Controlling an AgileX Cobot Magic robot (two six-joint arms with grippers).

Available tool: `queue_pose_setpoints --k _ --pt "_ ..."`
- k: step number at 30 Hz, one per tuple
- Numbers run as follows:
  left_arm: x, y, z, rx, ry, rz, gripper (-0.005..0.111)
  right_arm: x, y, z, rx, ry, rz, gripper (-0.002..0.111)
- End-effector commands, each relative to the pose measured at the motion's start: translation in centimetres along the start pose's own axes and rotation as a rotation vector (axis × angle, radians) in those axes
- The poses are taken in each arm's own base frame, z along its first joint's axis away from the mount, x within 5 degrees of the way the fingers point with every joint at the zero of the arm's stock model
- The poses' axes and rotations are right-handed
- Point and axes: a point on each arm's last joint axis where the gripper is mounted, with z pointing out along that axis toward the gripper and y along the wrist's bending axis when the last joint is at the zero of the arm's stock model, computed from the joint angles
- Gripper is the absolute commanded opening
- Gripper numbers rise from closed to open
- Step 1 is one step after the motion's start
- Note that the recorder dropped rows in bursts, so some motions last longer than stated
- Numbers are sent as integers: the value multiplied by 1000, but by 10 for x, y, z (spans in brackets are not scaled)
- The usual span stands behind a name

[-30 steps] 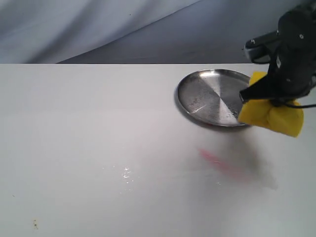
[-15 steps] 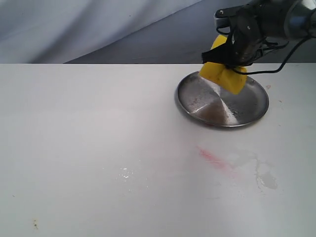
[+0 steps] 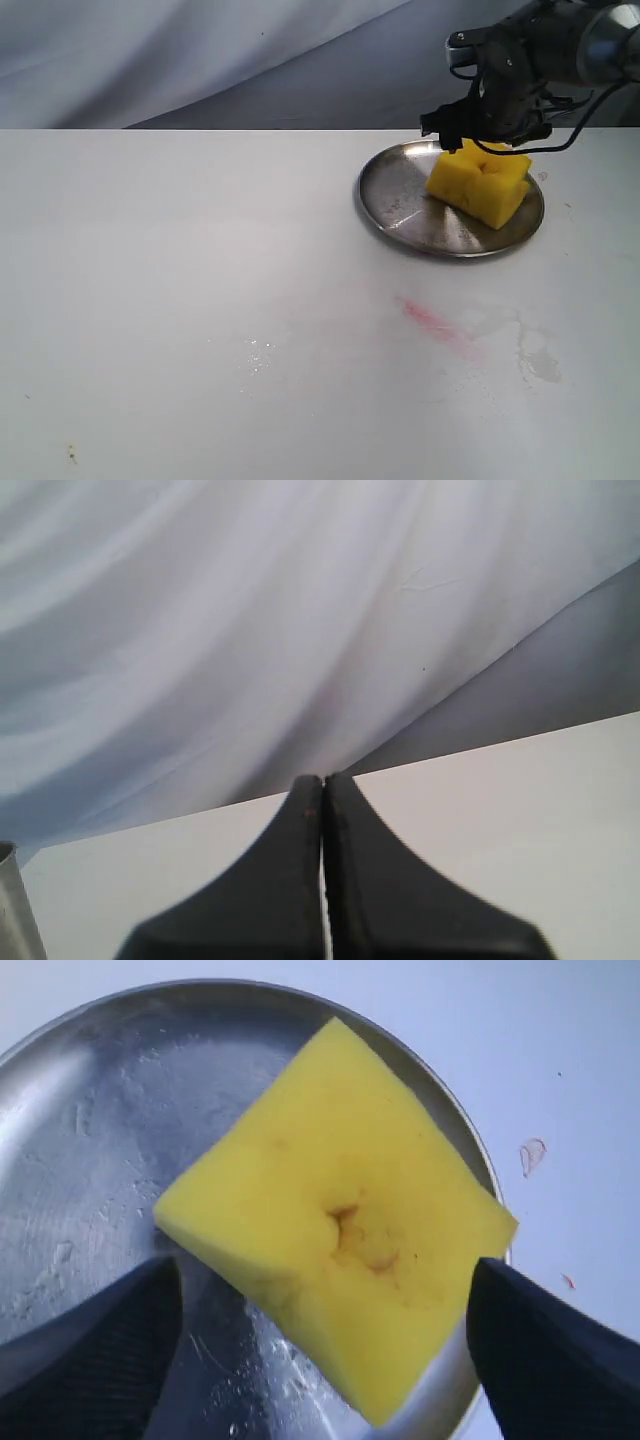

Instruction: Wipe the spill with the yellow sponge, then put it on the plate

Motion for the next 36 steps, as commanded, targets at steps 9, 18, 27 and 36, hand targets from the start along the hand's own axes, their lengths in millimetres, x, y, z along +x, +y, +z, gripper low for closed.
queue_pose_setpoints --k 9,18,27,36 --pt "-2 1 0 -6 -10 -16 0 80 -25 -126 -284 -95 98 0" --pt "-2 1 0 -6 -10 -16 0 170 -58 -202 -399 -342 230 0" --pt "-2 1 0 -6 -10 -16 0 207 -74 -226 -392 -468 189 0" --pt "-2 1 0 -6 -10 -16 0 258 -93 -225 -375 -725 277 0"
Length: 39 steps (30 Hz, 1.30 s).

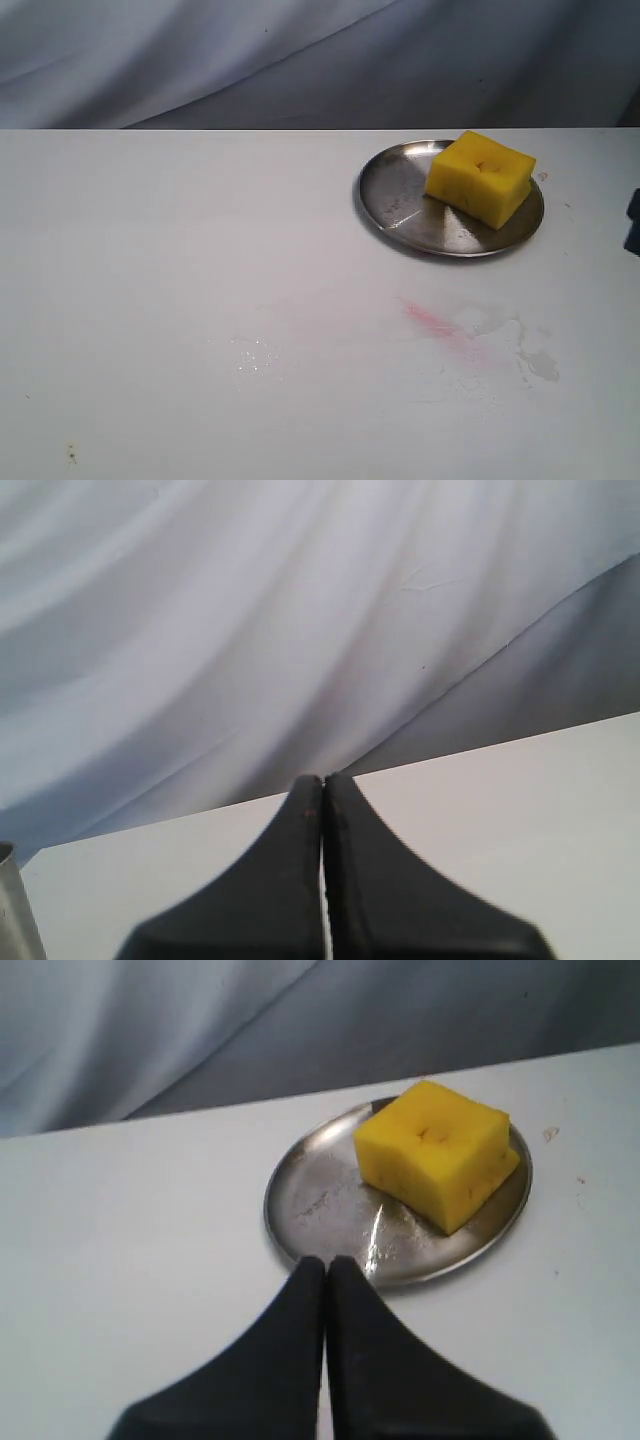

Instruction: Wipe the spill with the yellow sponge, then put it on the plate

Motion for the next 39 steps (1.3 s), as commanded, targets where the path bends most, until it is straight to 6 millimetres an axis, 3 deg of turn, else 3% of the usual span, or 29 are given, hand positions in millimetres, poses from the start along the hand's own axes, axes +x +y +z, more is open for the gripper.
queue_pose_setpoints --k 1,14,26,39 --pt "-2 1 0 -6 -10 -16 0 19 -14 -18 23 -153 20 0" --pt "-2 1 0 -6 -10 -16 0 74 -39 -51 157 -260 -25 0" --pt "-2 1 0 -6 -10 -16 0 90 -41 -63 165 -362 -152 0" --pt "-2 1 0 -6 -10 -16 0 91 -40 -64 163 -361 -217 0"
